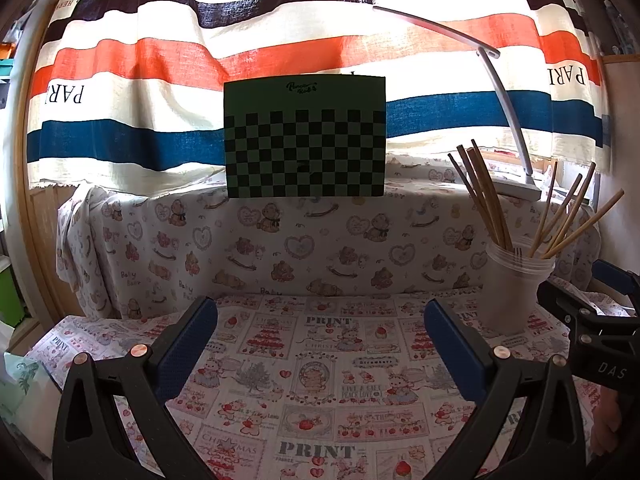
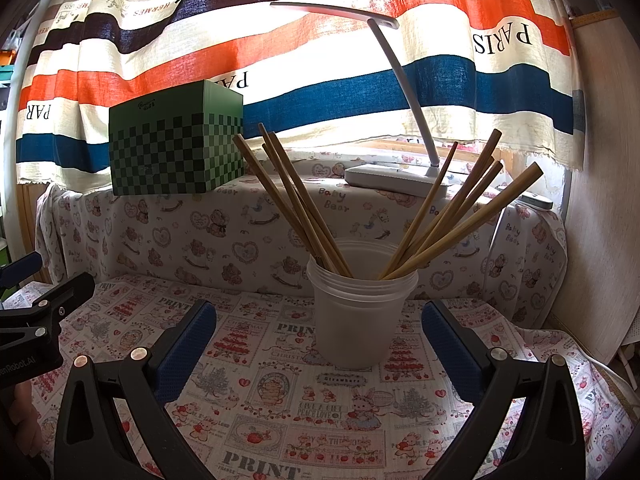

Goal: Organize utensils

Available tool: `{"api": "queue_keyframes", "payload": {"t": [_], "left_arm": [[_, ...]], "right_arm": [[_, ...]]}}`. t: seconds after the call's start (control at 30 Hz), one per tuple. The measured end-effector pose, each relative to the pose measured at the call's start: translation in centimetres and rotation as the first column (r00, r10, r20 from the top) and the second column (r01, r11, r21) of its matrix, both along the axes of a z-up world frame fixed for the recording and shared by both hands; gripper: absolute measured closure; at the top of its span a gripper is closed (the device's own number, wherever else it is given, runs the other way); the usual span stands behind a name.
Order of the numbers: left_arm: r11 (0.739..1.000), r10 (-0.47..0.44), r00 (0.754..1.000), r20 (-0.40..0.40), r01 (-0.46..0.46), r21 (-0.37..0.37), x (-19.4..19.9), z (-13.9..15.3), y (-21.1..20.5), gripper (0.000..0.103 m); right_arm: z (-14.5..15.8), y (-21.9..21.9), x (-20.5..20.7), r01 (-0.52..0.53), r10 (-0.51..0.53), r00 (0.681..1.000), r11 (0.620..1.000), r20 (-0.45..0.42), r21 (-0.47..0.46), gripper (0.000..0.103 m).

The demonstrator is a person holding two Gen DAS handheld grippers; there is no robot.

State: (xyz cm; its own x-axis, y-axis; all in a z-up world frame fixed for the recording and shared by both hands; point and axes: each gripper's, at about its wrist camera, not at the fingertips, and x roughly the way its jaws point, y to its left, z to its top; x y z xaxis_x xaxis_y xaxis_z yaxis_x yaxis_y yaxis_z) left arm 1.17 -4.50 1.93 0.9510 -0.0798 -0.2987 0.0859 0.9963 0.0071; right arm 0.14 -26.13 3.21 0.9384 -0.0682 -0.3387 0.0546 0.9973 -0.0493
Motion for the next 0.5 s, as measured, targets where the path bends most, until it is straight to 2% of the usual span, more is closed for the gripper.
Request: {"api": "queue_keyframes", "payload": {"t": [0.5], "left_arm": [[1.0, 0.001, 1.0, -0.004, -0.001, 0.003, 0.05, -0.04, -0.01, 0.0]], "right_arm": [[0.05, 0.0, 0.02, 0.001, -0.001, 1.0, 1.0, -0.001, 0.0, 0.0]]}}
